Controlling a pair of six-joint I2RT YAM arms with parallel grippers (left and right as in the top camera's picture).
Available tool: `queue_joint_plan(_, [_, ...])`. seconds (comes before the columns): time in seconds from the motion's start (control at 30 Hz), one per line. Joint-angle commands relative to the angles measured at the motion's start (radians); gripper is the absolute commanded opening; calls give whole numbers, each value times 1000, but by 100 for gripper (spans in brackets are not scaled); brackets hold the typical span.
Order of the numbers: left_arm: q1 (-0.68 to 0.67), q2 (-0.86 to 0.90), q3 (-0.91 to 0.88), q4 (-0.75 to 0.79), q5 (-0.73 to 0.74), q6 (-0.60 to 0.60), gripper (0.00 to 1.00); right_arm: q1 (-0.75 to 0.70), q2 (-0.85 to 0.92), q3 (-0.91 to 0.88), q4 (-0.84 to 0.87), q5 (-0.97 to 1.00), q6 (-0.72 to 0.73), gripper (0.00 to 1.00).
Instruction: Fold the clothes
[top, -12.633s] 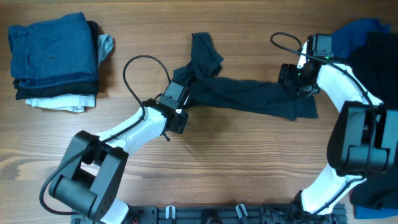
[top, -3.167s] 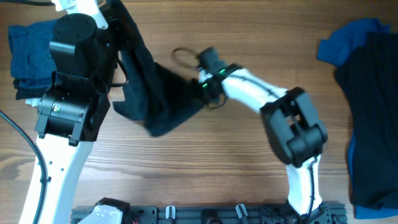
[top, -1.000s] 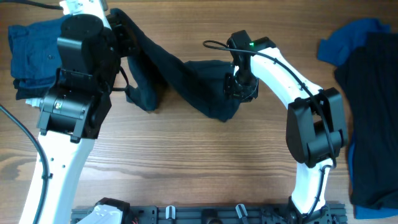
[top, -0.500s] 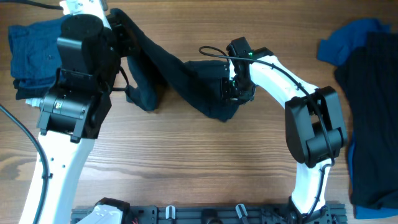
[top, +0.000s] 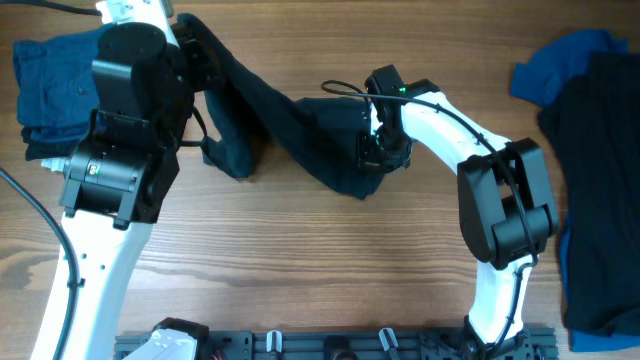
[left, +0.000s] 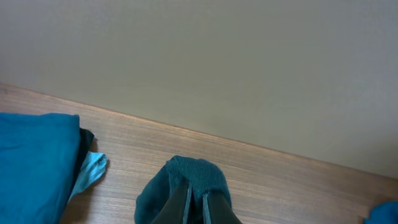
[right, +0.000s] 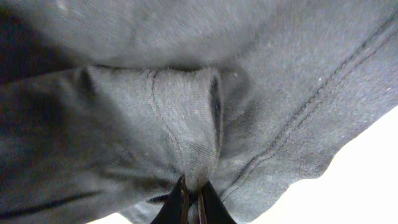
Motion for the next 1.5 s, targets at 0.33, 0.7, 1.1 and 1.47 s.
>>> queue_joint_plan(0.33, [9, 0, 13, -1, -13, 13, 6, -4, -17, 113, -42, -3, -10, 9])
queue_joint_plan(0.7, [9, 0, 13, -3, -13, 13, 5, 3, -17, 112, -42, -67, 17, 18])
queue_joint_plan(1.1, [9, 0, 13, -12, -13, 13, 6, 7, -16, 31, 21, -47, 24, 27])
queue_joint_plan(1.47, [9, 0, 13, -13, -13, 13, 6, 7, -16, 11, 56, -34, 14, 29])
